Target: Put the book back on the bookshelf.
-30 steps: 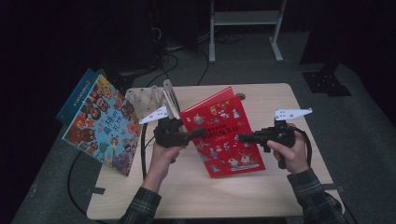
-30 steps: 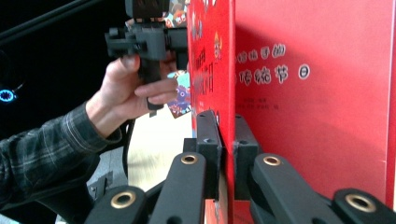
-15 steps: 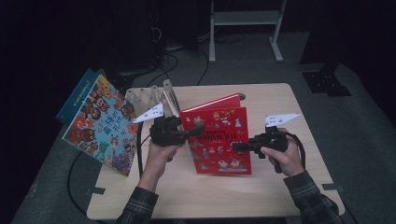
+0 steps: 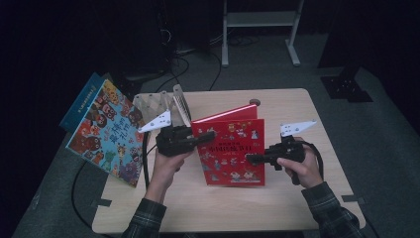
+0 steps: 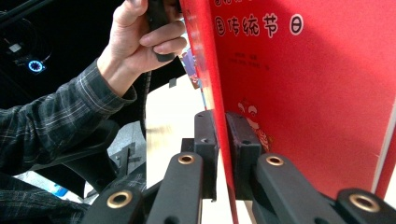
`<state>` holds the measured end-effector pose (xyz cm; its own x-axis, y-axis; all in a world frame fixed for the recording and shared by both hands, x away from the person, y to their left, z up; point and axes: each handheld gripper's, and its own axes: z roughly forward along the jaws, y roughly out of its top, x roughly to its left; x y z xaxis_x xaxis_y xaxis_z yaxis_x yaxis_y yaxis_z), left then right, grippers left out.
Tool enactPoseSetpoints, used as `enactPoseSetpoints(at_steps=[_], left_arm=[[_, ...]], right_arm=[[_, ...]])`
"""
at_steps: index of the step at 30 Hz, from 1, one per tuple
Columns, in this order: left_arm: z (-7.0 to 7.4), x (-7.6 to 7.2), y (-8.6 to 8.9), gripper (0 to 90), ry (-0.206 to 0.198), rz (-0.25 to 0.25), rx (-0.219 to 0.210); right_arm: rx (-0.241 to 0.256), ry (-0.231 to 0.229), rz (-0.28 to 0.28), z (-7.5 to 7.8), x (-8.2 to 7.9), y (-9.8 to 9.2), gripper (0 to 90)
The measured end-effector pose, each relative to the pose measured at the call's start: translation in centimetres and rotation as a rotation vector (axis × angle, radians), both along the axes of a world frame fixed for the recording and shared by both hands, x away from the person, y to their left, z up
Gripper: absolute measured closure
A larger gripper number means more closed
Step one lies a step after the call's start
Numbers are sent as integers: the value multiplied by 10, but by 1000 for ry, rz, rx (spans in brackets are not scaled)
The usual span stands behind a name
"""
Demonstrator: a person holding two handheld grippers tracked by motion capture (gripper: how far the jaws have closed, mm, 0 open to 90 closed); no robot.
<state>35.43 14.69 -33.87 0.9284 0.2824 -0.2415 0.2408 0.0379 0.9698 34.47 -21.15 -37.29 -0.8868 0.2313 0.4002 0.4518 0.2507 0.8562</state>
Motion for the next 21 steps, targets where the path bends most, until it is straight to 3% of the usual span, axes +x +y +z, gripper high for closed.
enactPoseSetpoints(at_steps=[15, 21], left_arm=[[4, -2, 2, 770, 4, -79, -30], [8, -6, 0, 785, -11, -66, -14]], right_arm=[[1, -16, -12, -3, 4, -1, 752], [4, -36, -23, -4, 5, -3, 712]])
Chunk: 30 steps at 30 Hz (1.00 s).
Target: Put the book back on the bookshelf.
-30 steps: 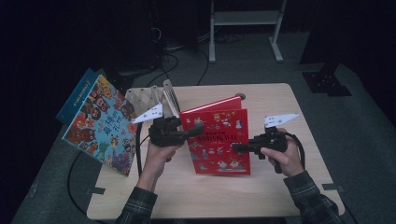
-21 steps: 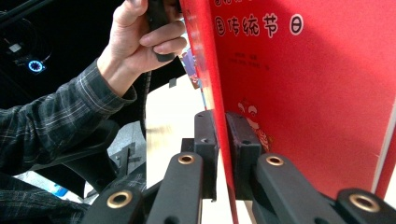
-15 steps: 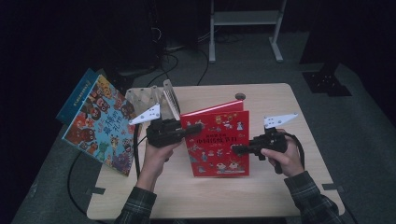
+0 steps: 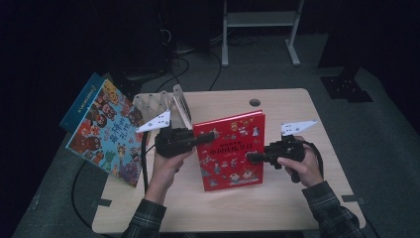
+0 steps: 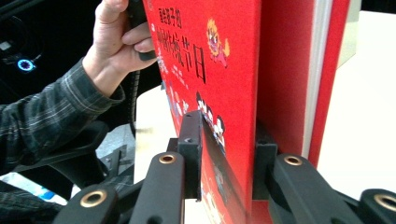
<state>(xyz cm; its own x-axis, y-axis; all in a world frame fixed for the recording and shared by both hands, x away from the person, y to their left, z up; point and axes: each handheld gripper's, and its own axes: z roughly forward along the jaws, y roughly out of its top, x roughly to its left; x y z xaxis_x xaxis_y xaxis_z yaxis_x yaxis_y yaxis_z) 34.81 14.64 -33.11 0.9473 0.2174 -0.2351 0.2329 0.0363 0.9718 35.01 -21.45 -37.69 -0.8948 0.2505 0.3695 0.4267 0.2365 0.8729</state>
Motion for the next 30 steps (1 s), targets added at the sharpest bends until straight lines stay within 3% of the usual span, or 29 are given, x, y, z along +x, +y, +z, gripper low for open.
enactPoseSetpoints(at_steps=[8, 12, 14, 19, 20, 24, 30], left_arm=[[-1, 1, 7, 797, 13, 43, -1], [-1, 0, 4, 797, 7, 58, 12], [-1, -1, 4, 797, 6, 69, 9], [3, -4, 7, 798, -7, 115, 21], [3, -4, 8, 798, -2, 125, 18], [4, -5, 9, 798, 3, 156, 31], [4, -7, 9, 798, 7, 194, 66]], right_arm=[[-18, -31, -76, 2, 3, -13, 657], [-56, -33, -86, 0, 4, -11, 647], [-53, -38, -97, -1, 4, -11, 638], [-32, -76, -161, 0, 4, -18, 520], [-32, -101, -198, -1, 5, -20, 483], [-99, -171, -321, -7, 5, -20, 399], [-255, -174, -441, -29, 8, -20, 318]])
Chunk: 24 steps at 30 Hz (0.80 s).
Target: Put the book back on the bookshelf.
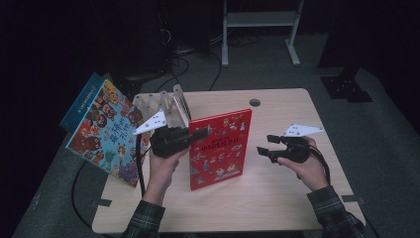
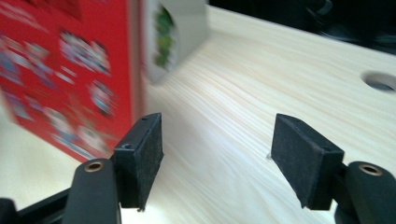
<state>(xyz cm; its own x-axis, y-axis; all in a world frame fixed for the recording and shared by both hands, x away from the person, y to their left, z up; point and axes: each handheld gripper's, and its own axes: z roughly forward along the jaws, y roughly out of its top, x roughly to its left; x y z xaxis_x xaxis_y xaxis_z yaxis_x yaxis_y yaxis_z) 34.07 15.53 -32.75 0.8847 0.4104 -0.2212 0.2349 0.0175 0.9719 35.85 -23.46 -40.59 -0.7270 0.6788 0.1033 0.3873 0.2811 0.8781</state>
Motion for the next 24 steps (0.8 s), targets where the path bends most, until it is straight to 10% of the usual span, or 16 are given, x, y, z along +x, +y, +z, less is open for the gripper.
enactPoseSetpoints(at_steps=[16, 24], left_arm=[[13, -9, 28, 799, -2, 119, 22], [21, -16, 52, 798, -9, 186, 18]], right_arm=[[-204, 104, -213, -66, 15, -25, 301], [-213, 121, -282, -80, 21, -34, 309]])
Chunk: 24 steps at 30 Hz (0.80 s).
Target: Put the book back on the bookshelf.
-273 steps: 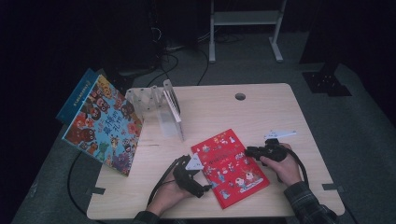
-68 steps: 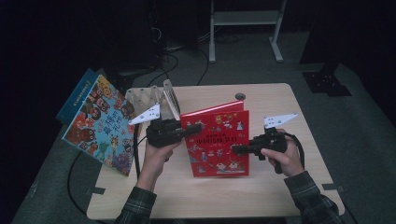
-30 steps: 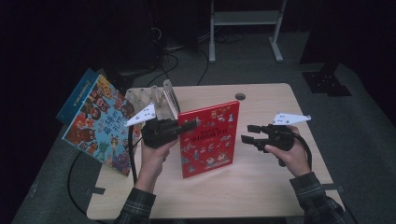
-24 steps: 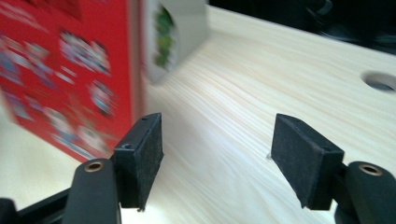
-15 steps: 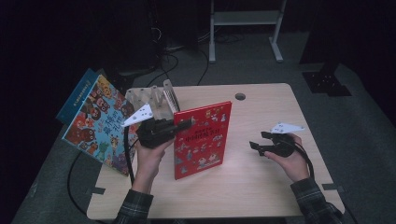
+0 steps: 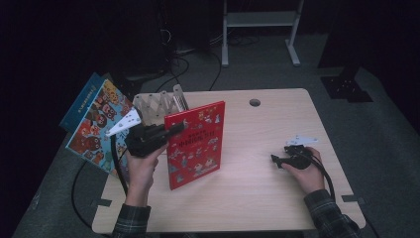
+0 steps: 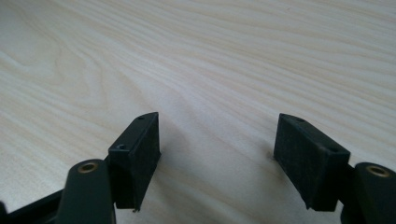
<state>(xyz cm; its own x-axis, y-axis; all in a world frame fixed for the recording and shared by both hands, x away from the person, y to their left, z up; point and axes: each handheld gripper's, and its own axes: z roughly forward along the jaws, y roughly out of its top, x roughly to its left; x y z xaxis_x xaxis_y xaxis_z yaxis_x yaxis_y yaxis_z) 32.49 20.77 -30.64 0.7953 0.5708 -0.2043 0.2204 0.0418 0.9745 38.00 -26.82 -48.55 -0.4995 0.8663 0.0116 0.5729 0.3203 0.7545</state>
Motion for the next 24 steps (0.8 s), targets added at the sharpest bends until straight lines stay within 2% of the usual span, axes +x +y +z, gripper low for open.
enactPoseSetpoints(at_steps=[8, 18, 24], left_arm=[[6, -9, 26, 798, -8, 59, -10], [12, -21, 55, 798, -18, 126, -23], [15, -26, 73, 798, -29, 183, -25]], right_arm=[[-10, 14, -25, 0, 2, -2, 205], [-9, 13, -31, 0, 2, -2, 202], [-9, 13, -31, -1, 2, -2, 201]])
